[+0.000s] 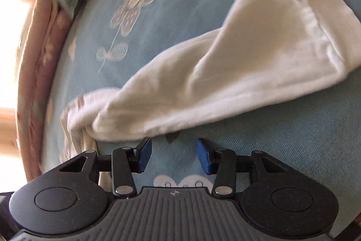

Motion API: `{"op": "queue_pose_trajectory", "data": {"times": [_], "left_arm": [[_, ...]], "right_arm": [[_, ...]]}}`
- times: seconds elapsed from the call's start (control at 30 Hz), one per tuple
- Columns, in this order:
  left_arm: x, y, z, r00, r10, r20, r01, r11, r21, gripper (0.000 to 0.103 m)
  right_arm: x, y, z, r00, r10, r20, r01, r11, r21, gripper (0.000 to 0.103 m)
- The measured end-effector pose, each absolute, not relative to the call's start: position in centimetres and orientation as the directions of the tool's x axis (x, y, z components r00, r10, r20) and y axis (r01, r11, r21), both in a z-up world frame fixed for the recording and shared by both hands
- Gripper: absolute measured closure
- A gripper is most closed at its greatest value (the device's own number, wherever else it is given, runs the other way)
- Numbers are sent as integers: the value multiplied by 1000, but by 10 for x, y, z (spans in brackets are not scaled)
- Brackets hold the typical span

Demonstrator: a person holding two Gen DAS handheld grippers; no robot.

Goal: Fold clothes

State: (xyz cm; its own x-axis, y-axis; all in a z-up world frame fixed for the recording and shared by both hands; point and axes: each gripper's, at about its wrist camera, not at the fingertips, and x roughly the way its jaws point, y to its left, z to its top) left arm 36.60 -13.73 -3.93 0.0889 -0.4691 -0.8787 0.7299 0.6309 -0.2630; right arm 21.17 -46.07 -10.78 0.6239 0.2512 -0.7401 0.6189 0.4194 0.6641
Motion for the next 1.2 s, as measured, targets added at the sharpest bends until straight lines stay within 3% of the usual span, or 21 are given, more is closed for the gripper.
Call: {"op": "queue_pose_trajectory", "data": {"times": [0.13, 0.2, 0.43, 0.5, 0.67, 0.73, 0.83, 0.9, 0.97, 1.2], "left_arm": [[362, -149, -43, 73, -451, -889, 751, 611, -249, 61], [361, -154, -44, 63, -445, -893, 758, 604, -247, 61], [353, -155, -44, 36, -418, -908, 781, 579, -235, 61], [350, -155, -43, 33, -415, -909, 784, 575, -234, 61], [346, -154, -45, 31, -406, -913, 784, 576, -230, 61], [346, -154, -45, 29, -407, -913, 778, 582, -236, 61], [347, -153, -44, 31, -409, -912, 779, 581, -234, 60], [347, -153, -43, 33, -407, -913, 781, 581, -231, 60], [347, -154, -44, 31, -405, -914, 781, 580, -231, 60], [348, -158, -45, 21, -400, -916, 787, 572, -232, 60]], "right_arm": [[187, -481, -127, 745, 160, -648, 630, 149, 762, 58], [183, -480, -127, 729, 145, -669, 650, 158, 743, 96], [164, -502, -88, 746, 51, -664, 638, 235, 733, 96], [161, -510, -77, 730, 81, -678, 639, 270, 720, 96], [156, -490, -91, 530, 263, -806, 696, 407, 591, 95], [155, -480, -100, 445, 320, -837, 701, 456, 547, 89], [154, -476, -86, 448, 302, -841, 670, 509, 540, 85], [157, -483, -73, 475, 282, -834, 652, 524, 549, 67], [158, -489, -59, 494, 244, -835, 630, 561, 537, 61], [160, -541, -33, 551, 1, -835, 638, 644, 422, 53]]}}
